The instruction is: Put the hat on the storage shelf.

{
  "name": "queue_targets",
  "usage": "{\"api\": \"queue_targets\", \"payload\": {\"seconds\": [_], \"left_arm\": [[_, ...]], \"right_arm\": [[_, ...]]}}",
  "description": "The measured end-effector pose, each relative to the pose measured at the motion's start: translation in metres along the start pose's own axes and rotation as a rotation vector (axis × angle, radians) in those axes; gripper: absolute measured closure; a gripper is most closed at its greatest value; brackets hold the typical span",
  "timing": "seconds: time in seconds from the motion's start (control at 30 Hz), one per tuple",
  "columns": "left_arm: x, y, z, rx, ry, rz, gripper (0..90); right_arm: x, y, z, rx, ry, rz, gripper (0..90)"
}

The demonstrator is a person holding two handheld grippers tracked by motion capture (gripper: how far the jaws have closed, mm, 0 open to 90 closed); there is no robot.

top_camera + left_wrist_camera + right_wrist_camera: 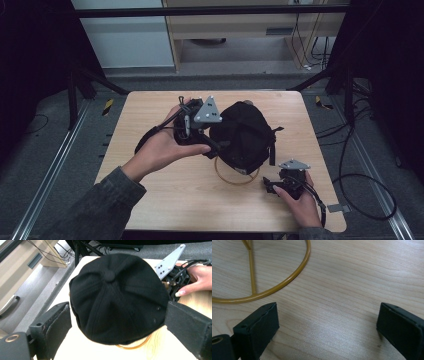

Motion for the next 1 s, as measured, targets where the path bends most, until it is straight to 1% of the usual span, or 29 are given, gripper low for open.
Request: {"api": "queue_targets", "payload": {"seconds": [0.17,0.3,0.37,0.53,0.57,0.7,1.0], "left_arm": [[0.004,0.004,-0.015,-0.002,-0.013,-0.009,6.7],[0.007,0.005,-0.024,0.016,-0.004,-0.016,6.4],[0.009,0.005,-0.028,0.024,-0.001,-0.011,6.3],[0.012,0.006,-0.037,0.028,-0.010,-0.008,6.2],[0.012,0.006,-0.038,0.036,-0.005,-0.005,6.0],[0.014,0.007,-0.047,0.038,-0.013,0.001,5.3],[0.017,0.011,-0.064,0.070,-0.003,0.008,4.9]], "right_arm": [[0.000,0.000,0.000,0.002,0.000,-0.001,4.3],[0.000,0.000,0.000,0.001,0.000,-0.001,4.3],[0.000,0.000,0.000,0.001,0.000,-0.001,4.3],[0.000,0.000,0.000,0.000,0.000,0.000,4.3],[0.000,0.000,0.000,0.000,0.000,0.000,4.3],[0.000,0.000,0.000,0.000,0.000,0.000,4.3],[0.000,0.000,0.000,0.000,0.000,0.000,4.3]]}}
Point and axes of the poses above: each handheld gripper's, and its own axes: x roughly backward along the jaws, z roughly out of its top, y roughly to its right, the point moved 6 cm from there along -x, roughly forward along the jaws, and after that the axes turned 3 degrees about -y, right-handed, at the moved point
